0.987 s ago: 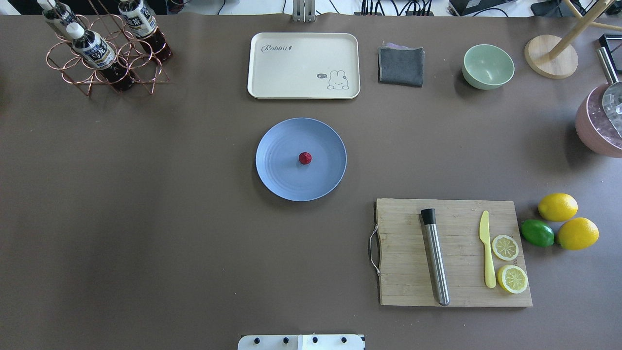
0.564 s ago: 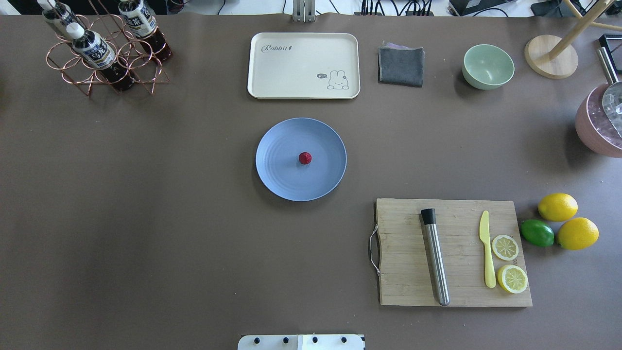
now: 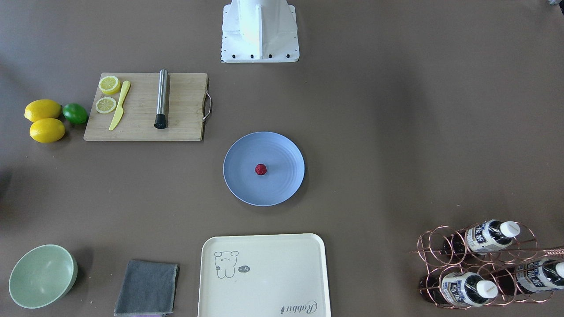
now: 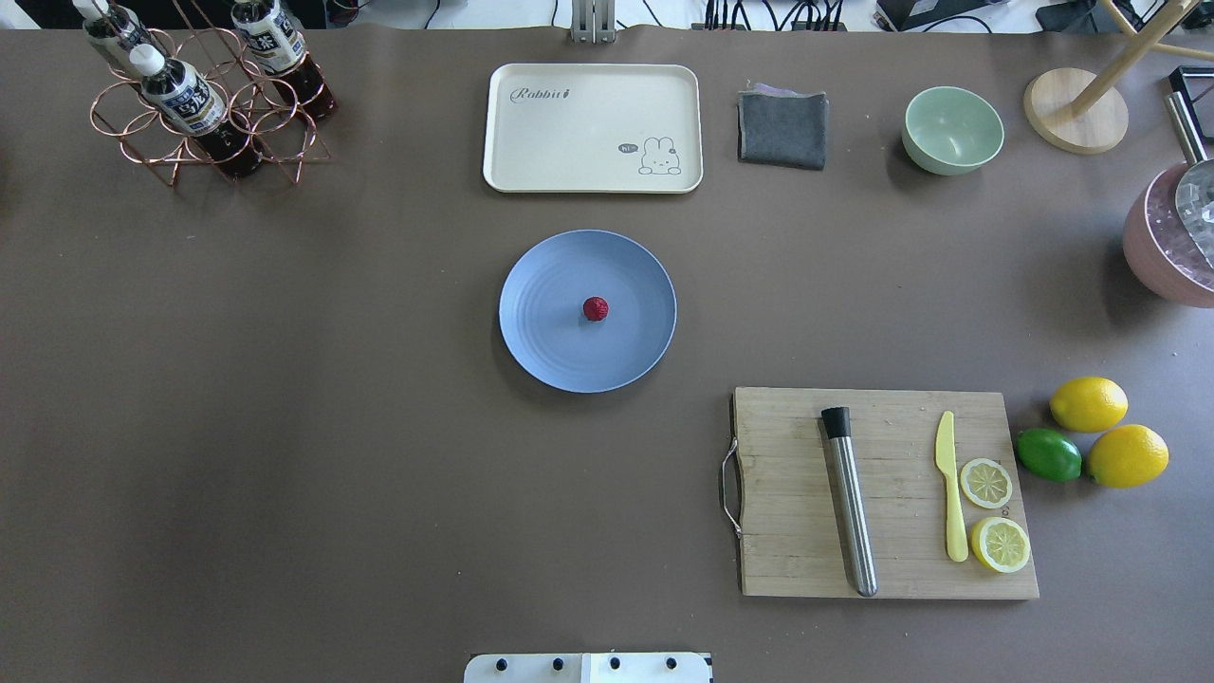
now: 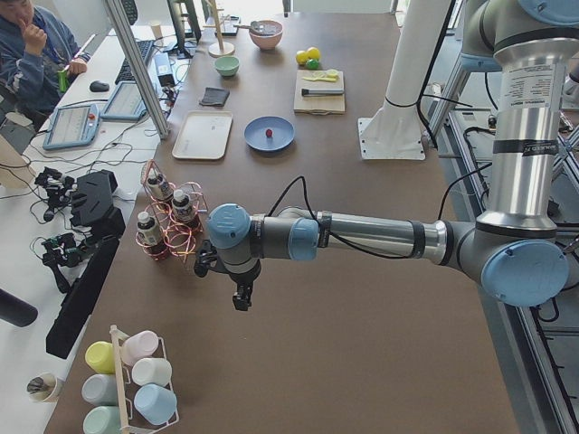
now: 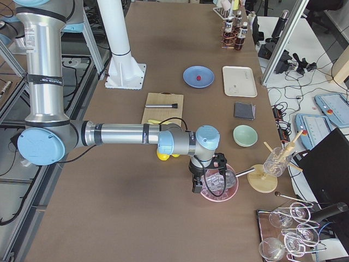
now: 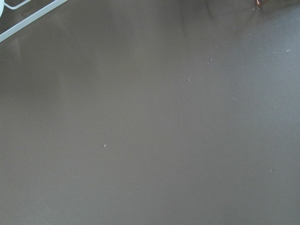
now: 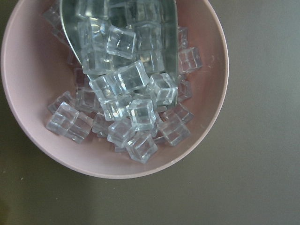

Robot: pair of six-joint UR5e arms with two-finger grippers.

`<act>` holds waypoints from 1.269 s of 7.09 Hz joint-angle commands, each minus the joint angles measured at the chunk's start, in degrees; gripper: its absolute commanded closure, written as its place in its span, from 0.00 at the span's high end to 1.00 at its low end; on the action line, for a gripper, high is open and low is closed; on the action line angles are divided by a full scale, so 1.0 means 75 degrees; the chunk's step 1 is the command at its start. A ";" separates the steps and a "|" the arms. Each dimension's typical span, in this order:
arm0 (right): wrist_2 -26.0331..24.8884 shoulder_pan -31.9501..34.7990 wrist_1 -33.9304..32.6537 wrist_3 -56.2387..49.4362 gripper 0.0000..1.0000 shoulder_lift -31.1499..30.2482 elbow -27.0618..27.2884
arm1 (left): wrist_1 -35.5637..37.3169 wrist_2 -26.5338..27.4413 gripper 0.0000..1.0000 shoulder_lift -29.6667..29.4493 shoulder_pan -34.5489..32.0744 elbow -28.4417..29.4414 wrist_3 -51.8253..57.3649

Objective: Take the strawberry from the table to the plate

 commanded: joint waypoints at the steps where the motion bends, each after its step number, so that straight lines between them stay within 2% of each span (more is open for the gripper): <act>1: 0.0023 0.0000 0.0007 -0.0009 1.00 -0.0001 0.0013 | 0.0000 0.0000 0.98 0.0013 0.0007 -0.0004 0.0000; 9: 0.0140 0.0000 -0.0005 -0.0009 1.00 -0.0012 0.0025 | 0.0000 0.0000 0.98 0.0060 -0.0005 -0.0040 0.0012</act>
